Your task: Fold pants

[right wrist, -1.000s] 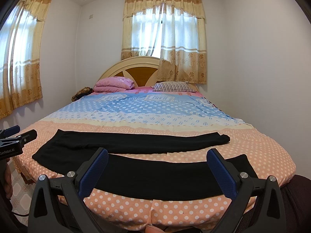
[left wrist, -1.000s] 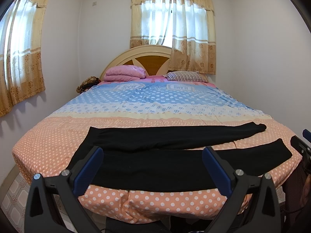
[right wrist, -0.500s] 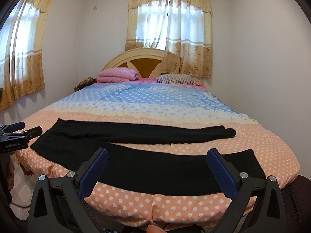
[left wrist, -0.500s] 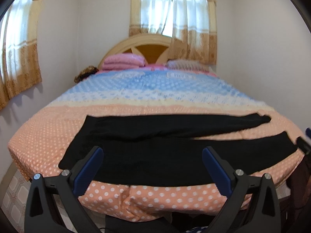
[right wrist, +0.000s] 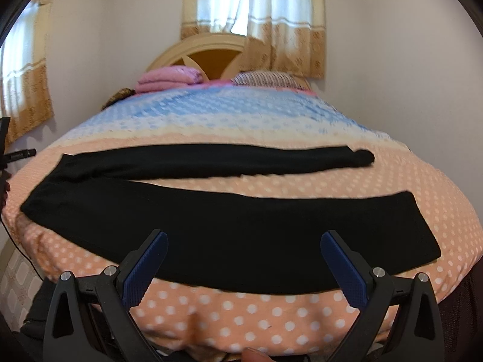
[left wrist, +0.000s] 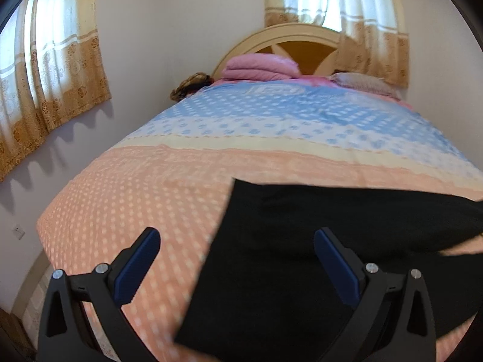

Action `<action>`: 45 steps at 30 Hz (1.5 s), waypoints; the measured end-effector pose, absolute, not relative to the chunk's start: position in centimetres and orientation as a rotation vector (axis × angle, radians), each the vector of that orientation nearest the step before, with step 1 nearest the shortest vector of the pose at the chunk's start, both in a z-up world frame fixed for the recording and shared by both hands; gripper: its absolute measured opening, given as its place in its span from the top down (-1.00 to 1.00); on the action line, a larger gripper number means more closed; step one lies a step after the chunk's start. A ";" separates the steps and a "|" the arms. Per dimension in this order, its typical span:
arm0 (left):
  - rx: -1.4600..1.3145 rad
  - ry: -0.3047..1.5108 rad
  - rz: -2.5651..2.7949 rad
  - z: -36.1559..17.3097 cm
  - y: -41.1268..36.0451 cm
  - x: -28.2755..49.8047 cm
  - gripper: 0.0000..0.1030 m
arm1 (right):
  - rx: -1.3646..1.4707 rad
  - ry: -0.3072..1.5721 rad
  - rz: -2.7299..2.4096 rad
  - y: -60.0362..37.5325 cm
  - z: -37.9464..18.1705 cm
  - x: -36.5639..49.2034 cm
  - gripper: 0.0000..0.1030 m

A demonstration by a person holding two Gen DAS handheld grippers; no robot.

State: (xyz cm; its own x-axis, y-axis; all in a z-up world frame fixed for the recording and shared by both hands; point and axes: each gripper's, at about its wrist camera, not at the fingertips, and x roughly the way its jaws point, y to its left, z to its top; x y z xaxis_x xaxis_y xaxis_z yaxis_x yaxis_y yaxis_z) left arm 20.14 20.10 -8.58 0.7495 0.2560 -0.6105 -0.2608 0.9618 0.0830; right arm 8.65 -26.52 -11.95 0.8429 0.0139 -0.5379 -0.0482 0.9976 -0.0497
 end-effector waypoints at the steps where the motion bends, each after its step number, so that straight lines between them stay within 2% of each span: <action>1: -0.005 0.685 0.275 -8.9 20.7 20.9 -1.00 | -0.056 0.580 0.020 -27.1 -12.2 9.3 -0.98; 5: -0.037 0.772 0.255 -11.1 23.0 25.8 -0.96 | -0.048 0.607 -0.003 -28.5 -12.3 11.5 -0.98; 8: -0.065 0.839 0.229 -12.6 24.0 28.8 -0.73 | -0.047 0.615 -0.003 -29.7 -11.8 13.5 -0.98; 10: -0.104 0.874 0.216 -13.5 24.7 30.6 -0.43 | -0.038 0.615 -0.015 -30.6 -11.2 14.9 -0.98; 13: -0.155 0.915 0.183 -14.7 25.6 32.4 -0.36 | -0.044 0.596 -0.038 -32.1 -10.3 17.0 -0.98; 16: -0.182 0.921 0.161 -15.2 26.1 33.0 -0.16 | -0.039 0.586 -0.056 -33.3 -9.8 18.7 -0.98; 18: -0.199 0.922 0.135 -15.6 26.1 33.1 -0.16 | -0.004 0.595 -0.051 -34.2 -9.7 19.6 -0.98; 22: -0.193 0.930 0.094 -16.0 26.1 34.4 0.09 | 0.050 0.612 -0.056 -35.6 -9.7 21.2 -0.97; 23: -0.194 0.931 0.083 -16.0 26.0 34.6 0.11 | 0.051 0.613 -0.056 -35.7 -9.7 21.5 -0.94; 25: -0.181 0.947 0.078 -16.4 25.8 35.1 0.15 | 0.046 0.624 -0.050 -35.9 -9.7 22.3 -0.68; 26: -0.185 0.940 0.067 -16.5 25.8 35.1 0.16 | 0.041 0.638 -0.044 -36.0 -9.7 22.7 -0.46; 27: -0.187 0.932 0.062 -16.5 25.9 35.1 0.21 | 0.031 0.655 -0.040 -36.0 -9.8 23.2 -0.29; 29: -0.204 0.923 0.036 -16.5 26.1 35.0 0.37 | 0.010 0.677 -0.047 -36.6 -9.7 24.0 -0.13; 30: -0.218 0.919 0.025 -16.5 26.2 35.0 0.49 | -0.002 0.685 -0.058 -37.0 -9.6 24.5 -0.13; 33: -0.262 0.884 0.017 -16.3 26.9 34.6 0.68 | 0.004 0.715 -0.099 -39.0 -9.4 26.2 -0.13; 42: -0.287 0.886 0.014 -16.8 27.1 35.1 0.67 | 0.119 0.766 -0.229 -47.7 -8.8 33.0 -0.13; 45: -0.279 0.887 0.025 -16.7 27.0 35.1 0.59 | 0.174 0.813 -0.214 -49.4 -9.4 35.4 -0.13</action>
State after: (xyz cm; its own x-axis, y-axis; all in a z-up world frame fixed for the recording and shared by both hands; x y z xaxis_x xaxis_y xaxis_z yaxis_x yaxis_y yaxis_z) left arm 35.12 27.00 -16.74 0.6337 -0.0933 -0.7679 -0.1368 0.9635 -0.2299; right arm 35.39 -49.36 -9.43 0.6676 -0.1224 -0.7344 0.2553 0.9642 0.0715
